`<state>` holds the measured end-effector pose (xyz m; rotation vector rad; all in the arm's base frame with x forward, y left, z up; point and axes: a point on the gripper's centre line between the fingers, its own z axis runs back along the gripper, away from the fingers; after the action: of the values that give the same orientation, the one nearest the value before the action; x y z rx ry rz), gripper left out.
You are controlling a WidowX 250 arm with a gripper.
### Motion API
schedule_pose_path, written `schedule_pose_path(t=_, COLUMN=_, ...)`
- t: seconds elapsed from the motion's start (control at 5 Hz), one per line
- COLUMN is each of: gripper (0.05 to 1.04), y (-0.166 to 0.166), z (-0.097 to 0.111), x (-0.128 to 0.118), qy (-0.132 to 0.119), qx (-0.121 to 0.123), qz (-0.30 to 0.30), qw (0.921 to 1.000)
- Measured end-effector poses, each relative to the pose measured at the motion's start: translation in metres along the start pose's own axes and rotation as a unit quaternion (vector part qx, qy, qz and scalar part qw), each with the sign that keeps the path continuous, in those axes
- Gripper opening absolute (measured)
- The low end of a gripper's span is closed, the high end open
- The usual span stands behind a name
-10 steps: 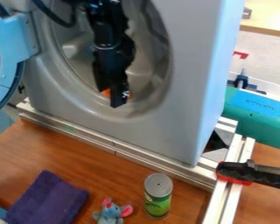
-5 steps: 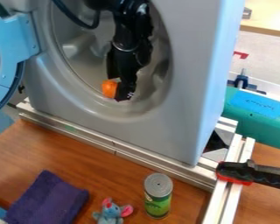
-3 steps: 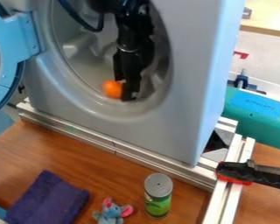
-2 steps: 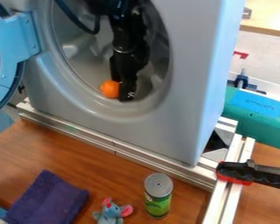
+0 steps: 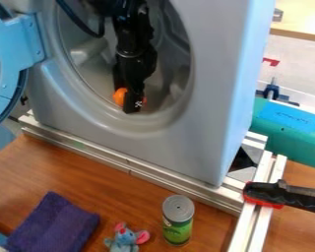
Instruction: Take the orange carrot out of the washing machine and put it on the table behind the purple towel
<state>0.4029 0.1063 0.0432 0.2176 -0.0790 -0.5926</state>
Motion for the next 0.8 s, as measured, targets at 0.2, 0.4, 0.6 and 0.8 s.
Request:
schedule_pose_path(t=0.2, gripper=0.705, y=-0.005, z=-0.003, x=-0.002, qy=-0.005, qx=-0.003, qz=0.016, qw=0.9999)
schedule_pose_path(t=0.4, gripper=0.671, y=-0.018, z=0.002, x=-0.006, qy=-0.028, qx=-0.019, qz=0.040, qw=0.9986)
schedule_pose_path(t=0.6, gripper=0.671, y=-0.031, z=0.000, x=-0.025, qy=-0.029, qx=-0.042, qz=0.079, qw=0.9956)
schedule_pose_path(t=0.8, gripper=0.671, y=-0.015, z=0.022, x=-0.084, qy=-0.037, qx=-0.052, qz=0.182, qw=0.9812)
